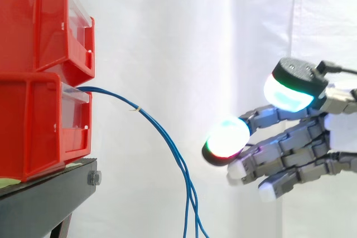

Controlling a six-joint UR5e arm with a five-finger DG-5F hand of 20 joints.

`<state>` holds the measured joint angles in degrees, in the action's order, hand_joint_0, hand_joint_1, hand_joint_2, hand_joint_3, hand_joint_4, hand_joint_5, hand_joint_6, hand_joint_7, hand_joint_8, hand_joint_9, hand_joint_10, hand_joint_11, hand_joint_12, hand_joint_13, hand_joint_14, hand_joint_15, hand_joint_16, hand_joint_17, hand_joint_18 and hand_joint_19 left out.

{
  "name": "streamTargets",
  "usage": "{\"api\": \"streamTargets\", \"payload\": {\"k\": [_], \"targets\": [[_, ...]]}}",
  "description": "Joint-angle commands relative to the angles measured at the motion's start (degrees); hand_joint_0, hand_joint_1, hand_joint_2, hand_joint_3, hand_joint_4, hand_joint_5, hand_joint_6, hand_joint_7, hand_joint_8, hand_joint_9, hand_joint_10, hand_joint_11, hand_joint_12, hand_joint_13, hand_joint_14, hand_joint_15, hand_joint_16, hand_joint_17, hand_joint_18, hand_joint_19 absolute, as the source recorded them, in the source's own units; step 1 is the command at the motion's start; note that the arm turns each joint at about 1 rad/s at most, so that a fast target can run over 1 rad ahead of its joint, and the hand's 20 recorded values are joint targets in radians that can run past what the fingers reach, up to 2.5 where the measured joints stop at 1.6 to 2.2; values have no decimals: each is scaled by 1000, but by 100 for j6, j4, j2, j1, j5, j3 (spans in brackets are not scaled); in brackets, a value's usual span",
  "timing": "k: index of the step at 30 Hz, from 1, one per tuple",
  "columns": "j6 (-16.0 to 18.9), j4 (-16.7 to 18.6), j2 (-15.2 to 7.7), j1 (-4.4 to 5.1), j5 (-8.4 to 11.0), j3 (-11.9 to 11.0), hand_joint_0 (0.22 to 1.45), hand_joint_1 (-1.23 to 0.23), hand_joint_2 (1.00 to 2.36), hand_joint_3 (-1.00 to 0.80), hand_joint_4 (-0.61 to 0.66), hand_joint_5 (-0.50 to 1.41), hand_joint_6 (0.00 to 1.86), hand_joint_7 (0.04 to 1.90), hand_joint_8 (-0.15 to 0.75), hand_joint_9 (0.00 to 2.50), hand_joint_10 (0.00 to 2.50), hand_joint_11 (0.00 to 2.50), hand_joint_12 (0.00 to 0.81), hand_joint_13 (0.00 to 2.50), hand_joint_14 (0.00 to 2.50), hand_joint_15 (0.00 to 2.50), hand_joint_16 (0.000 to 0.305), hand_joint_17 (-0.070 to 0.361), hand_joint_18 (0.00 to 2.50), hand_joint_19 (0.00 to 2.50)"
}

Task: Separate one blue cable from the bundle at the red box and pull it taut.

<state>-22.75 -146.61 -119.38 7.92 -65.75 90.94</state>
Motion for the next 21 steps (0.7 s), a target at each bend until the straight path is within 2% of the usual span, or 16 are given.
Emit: {"api": "streamTargets", "payload": {"k": [1, 21], "targets": [[148, 115, -165, -19, -87, -120, 584, -546, 1004, -454, 257, -203, 502, 718, 302, 537, 13, 395, 353, 329, 6, 175, 58, 131, 376, 500], [139, 98, -165, -10, -113, -164, 584, -545, 1004, -455, 260, -202, 502, 715, 304, 546, 11, 394, 353, 337, 6, 177, 58, 131, 384, 499]]}}
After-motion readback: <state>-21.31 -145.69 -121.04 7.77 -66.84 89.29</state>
